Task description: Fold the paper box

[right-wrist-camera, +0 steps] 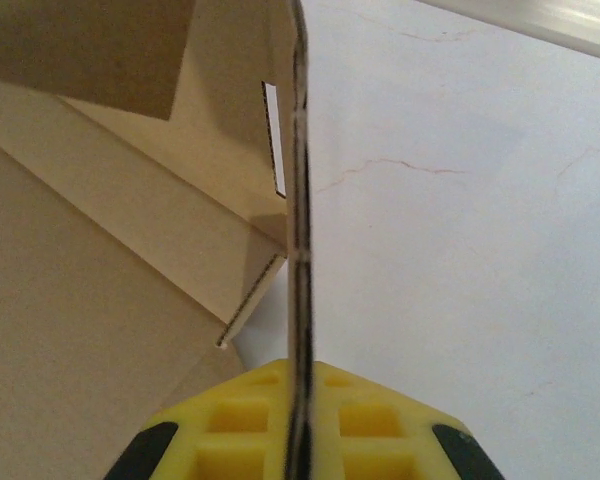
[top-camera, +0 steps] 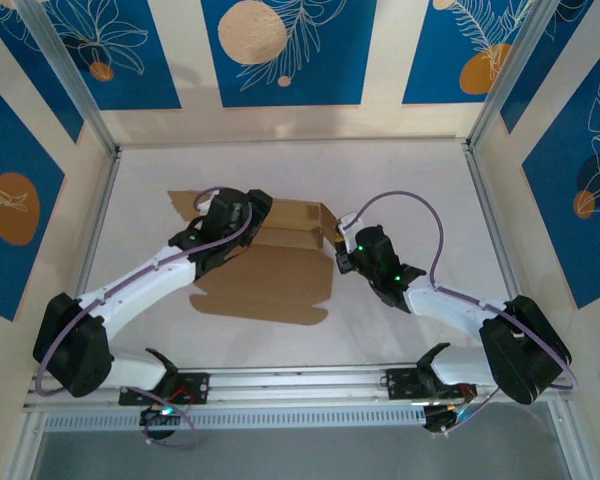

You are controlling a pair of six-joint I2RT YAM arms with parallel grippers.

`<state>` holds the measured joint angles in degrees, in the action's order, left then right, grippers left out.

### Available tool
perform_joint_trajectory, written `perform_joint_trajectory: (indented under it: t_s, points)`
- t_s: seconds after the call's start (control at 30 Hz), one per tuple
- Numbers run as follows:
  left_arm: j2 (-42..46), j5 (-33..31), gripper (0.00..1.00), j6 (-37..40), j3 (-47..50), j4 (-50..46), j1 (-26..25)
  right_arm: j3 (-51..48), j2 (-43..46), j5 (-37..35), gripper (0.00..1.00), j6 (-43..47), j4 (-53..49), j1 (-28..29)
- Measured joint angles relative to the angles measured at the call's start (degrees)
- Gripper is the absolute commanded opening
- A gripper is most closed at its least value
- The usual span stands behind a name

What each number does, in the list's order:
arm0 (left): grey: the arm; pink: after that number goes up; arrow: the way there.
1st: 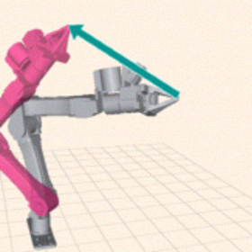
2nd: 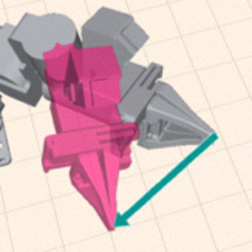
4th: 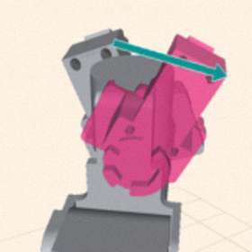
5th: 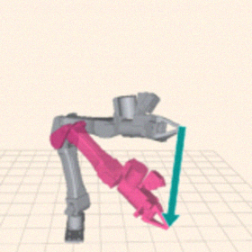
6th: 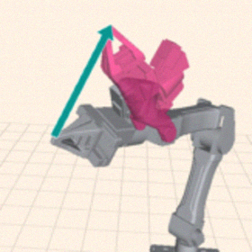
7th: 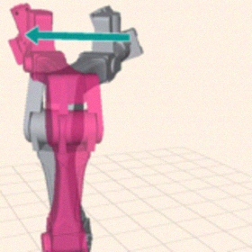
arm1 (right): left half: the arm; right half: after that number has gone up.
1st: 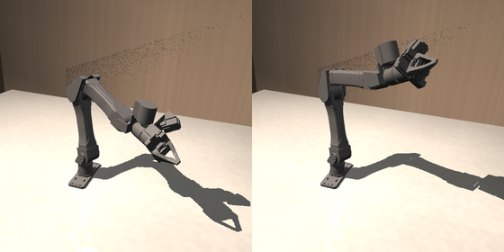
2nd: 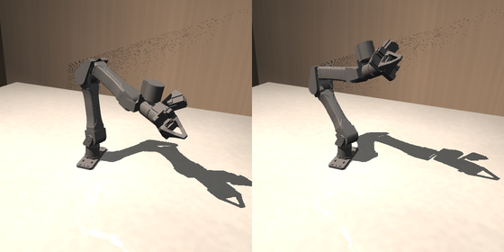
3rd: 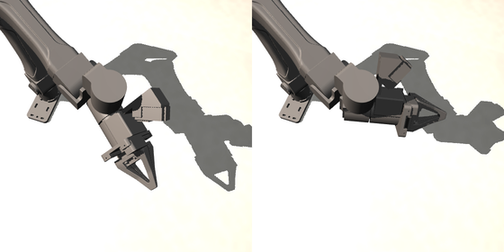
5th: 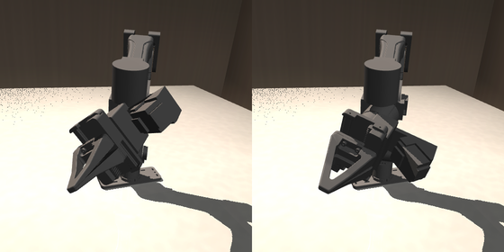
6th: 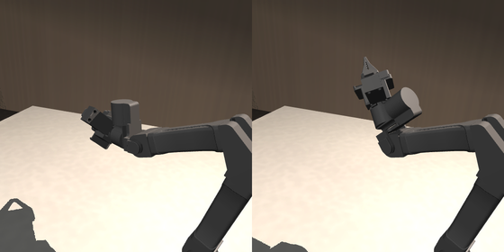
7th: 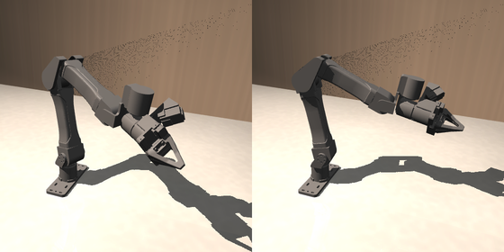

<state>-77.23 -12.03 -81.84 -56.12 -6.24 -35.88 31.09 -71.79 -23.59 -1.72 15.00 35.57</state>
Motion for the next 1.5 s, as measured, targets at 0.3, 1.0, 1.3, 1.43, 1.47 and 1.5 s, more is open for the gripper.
perform_joint_trajectory:
  t_s: [0.3, 1.0, 1.3, 1.43, 1.47, 1.5]
  points:
    - [-0.2, -1.4, 0.04, 0.2, 0.0, 0.6, 0.5, 0.0, 0.1, 1.1, 0.00, 0.0, -0.4, -0.9]
    - [-5.4, -5.2, 0.00, -0.4, 11.5, 26.9, 0.7, 15.0, -12.3, -4.6, 0.00, -13.0, -13.9, -2.2]
    - [-6.4, -9.3, 0.00, -0.6, 14.3, 33.9, -0.3, 22.8, -18.4, -15.3, 0.00, -23.5, -20.0, 3.0]
    - [-6.5, -11.6, 0.00, -0.1, 15.1, 36.4, -1.9, 22.9, -18.4, -18.6, 0.00, -31.4, -22.0, 4.7]
    - [-6.6, -12.3, 0.00, 0.1, 15.4, 37.2, -2.4, 22.9, -18.4, -19.1, 0.00, -33.6, -22.4, 5.0]
    - [-6.6, -13.0, 0.00, 0.4, 15.8, 38.1, -2.8, 22.8, -18.4, -19.7, 0.00, -35.7, -22.5, 5.5]
